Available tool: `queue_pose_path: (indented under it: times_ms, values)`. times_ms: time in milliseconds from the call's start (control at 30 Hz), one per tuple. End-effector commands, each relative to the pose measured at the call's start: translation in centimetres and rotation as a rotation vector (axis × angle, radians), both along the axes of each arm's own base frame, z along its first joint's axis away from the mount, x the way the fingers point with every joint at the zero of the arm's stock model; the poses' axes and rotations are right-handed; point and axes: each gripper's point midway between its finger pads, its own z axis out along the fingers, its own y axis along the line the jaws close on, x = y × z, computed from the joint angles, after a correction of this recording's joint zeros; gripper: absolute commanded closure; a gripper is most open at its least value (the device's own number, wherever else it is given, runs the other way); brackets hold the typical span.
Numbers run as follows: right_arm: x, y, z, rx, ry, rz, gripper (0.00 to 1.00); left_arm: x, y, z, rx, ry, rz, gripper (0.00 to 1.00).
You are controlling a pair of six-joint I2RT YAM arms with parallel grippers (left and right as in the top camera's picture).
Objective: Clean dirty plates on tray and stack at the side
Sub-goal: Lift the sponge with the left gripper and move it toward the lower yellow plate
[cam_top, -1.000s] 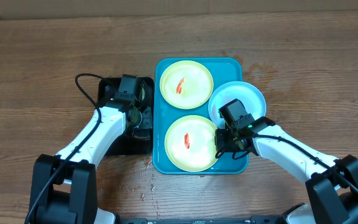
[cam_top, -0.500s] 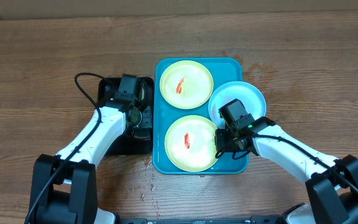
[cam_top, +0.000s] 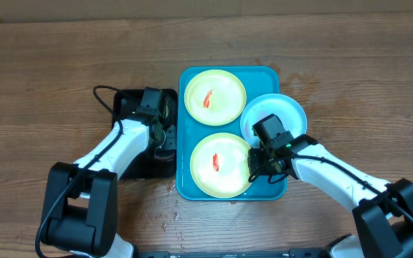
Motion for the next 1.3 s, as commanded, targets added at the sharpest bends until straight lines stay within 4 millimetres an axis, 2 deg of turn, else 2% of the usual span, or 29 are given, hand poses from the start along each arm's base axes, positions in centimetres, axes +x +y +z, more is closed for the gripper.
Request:
queue_pose_path:
  times_ms: [0, 167, 233, 300, 400, 533, 600, 767, 800, 900, 1100, 1200, 1267]
  values:
    - [-0.1, -0.2, -0.3, -0.016, -0.003, 0.003, 0.91, 0.8, 0.2, 1.2, 0.026, -0.029, -0.006, 0.96]
    - [-0.1, -0.2, -0.3, -0.017, -0.001, 0.003, 0.94, 3.2, 2.0, 5.7, 0.130, -0.165, 0.024, 0.96]
    - [-0.2, -0.3, -0.3, -0.020, 0.000, 0.003, 0.94, 3.5, 2.9, 6.6, 0.183, -0.199, 0.039, 0.96]
    - [-0.2, -0.3, -0.3, -0.021, 0.000, 0.002, 0.94, 3.2, 3.4, 6.8, 0.207, -0.193, 0.044, 0.96]
    - [-0.2, -0.3, -0.3, -0.020, -0.001, 0.002, 0.94, 2.6, 3.2, 5.8, 0.195, -0.154, 0.038, 0.96]
    - [-0.2, -0.3, -0.3, -0.021, -0.001, 0.002, 0.94, 1.4, 2.7, 3.2, 0.171, -0.080, 0.021, 0.96]
    - [-0.1, -0.3, -0.3, -0.021, -0.001, 0.002, 0.94, 0.8, 2.4, 1.2, 0.159, -0.027, 0.012, 0.96]
    - [-0.1, -0.3, -0.3, -0.020, -0.001, 0.002, 0.94, 0.2, 2.5, -1.8, 0.172, 0.050, 0.004, 0.96]
    - [-0.1, -0.3, -0.3, -0.021, -0.001, 0.002, 0.94, 0.2, 2.5, -1.7, 0.175, 0.051, 0.005, 0.96]
    - [-0.1, -0.3, -0.3, -0.020, -0.002, 0.002, 0.94, 1.1, 2.6, 0.3, 0.180, 0.012, 0.013, 0.96]
    - [-0.1, -0.3, -0.3, -0.020, -0.002, 0.002, 0.94, 4.7, 2.5, 8.2, 0.163, -0.216, 0.043, 0.96]
    - [-0.1, -0.3, -0.3, -0.020, -0.001, 0.002, 0.96, 5.6, 2.6, 11.3, 0.159, -0.300, 0.058, 0.96]
    - [-0.1, -0.3, -0.3, -0.020, -0.001, 0.002, 0.96, 5.9, 2.7, 12.5, 0.167, -0.328, 0.065, 0.96]
